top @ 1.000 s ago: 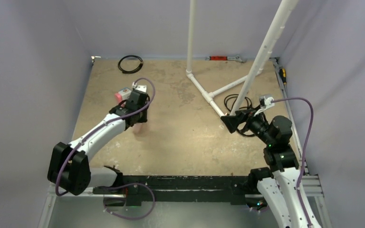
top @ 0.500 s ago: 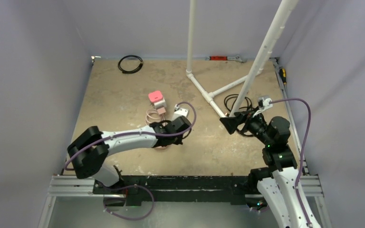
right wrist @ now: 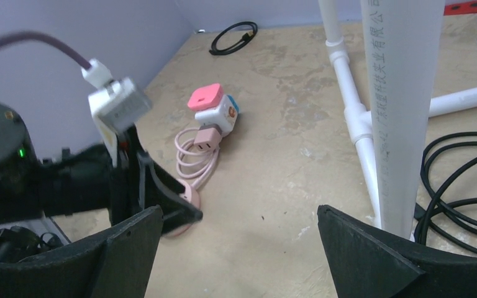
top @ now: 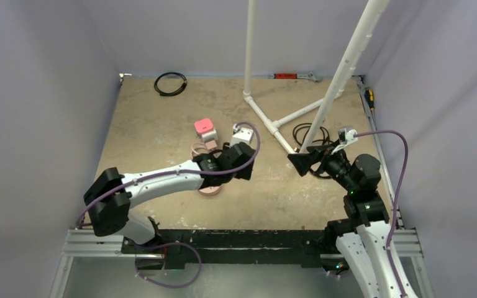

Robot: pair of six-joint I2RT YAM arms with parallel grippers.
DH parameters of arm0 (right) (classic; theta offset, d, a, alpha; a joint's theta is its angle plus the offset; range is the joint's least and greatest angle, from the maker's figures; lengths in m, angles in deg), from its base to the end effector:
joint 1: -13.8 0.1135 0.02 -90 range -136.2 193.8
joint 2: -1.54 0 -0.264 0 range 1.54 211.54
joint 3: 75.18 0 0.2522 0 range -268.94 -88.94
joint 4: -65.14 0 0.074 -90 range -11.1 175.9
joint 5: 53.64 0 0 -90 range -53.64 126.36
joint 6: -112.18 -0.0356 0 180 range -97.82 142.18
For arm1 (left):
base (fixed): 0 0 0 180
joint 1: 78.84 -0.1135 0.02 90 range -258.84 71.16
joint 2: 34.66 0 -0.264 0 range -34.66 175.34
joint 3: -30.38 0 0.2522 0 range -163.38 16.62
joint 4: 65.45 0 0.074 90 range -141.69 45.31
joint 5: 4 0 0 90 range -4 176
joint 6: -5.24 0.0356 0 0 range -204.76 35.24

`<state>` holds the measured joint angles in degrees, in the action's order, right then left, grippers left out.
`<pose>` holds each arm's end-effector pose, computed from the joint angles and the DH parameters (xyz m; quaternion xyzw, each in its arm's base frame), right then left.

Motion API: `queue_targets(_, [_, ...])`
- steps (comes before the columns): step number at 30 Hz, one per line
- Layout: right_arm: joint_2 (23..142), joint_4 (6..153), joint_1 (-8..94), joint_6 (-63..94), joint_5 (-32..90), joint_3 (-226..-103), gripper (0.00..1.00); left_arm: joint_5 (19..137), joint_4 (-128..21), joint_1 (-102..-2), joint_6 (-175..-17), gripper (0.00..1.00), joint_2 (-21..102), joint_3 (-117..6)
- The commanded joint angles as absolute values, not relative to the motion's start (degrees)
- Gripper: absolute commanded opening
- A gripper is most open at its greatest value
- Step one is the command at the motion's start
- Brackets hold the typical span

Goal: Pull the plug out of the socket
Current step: Place the socket at the center of the board, then remove the plug from the socket.

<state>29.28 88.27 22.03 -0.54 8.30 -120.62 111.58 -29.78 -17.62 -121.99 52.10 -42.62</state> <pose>0.1278 0.0354 0.3031 -0.0713 0.7326 0.3470 0.5812 0.1671 -0.2722 0.2365 0.1150 0.9107 -0.1204 0.3780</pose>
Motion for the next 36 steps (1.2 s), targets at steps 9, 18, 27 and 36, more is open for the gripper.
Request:
queue_targets(9, [29.0, 84.2, 22.0, -2.0, 7.2, -118.6, 0.99, 114.8, -37.9, -40.6, -117.3, 0.95, 45.9, -44.2])
queue_targets(18, [28.4, 85.8, 22.0, 0.6, 8.0, -117.7, 0.99, 117.1, -45.3, -46.2, -120.3, 0.99, 55.9, -44.2])
queue_targets(27, [30.4, 84.3, 22.0, 1.4, 7.0, -117.0, 0.99, 117.5, -50.8, -47.2, -122.1, 0.99, 59.3, -40.6])
queue_targets(36, [32.4, 82.4, 22.0, 1.3, 6.8, -116.1, 0.99, 115.1, -54.5, -48.4, -121.7, 0.98, 64.5, -41.8])
